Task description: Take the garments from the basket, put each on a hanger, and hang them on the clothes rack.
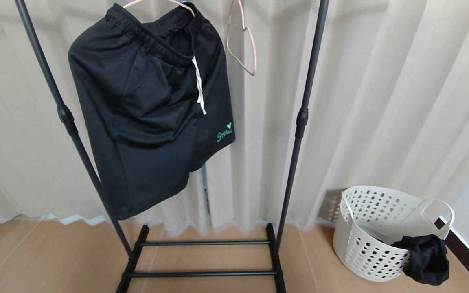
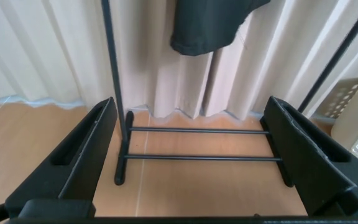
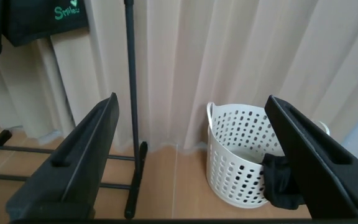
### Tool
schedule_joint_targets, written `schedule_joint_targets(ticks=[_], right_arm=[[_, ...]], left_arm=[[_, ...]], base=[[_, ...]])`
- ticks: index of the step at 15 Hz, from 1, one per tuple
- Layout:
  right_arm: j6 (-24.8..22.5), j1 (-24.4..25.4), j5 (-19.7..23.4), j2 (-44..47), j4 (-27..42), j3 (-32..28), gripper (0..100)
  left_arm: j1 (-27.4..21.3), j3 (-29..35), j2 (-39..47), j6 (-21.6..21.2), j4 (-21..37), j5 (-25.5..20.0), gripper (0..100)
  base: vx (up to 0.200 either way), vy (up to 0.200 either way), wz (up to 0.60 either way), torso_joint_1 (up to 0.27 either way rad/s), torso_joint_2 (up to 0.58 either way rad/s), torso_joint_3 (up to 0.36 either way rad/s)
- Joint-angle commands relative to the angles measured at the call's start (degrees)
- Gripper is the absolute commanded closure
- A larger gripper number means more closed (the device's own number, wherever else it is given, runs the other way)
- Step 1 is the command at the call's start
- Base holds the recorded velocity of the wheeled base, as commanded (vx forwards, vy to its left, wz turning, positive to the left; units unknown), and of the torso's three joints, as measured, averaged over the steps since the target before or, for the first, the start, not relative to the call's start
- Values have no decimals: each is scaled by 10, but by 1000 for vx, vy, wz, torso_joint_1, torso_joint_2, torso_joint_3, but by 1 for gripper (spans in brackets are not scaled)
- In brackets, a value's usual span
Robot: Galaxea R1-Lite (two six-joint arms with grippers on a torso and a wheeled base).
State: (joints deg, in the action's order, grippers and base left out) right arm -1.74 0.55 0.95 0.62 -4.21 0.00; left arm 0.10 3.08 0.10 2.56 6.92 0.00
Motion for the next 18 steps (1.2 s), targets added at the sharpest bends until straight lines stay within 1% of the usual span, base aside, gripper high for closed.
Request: schedule_joint_targets(ticks=[1,9,18], right_arm=[[0,0,0,1,0,0,0],[1,0,0,1,0,0,0],[1,0,0,1,0,0,0]], left_arm=[[0,0,1,0,0,0,0],[0,0,1,0,0,0,0],[0,0,1,1,0,0,0]], base=[[0,0,-600,-2,2,2],[0,0,-600,1,3,7],[0,-200,0,2,3,3]])
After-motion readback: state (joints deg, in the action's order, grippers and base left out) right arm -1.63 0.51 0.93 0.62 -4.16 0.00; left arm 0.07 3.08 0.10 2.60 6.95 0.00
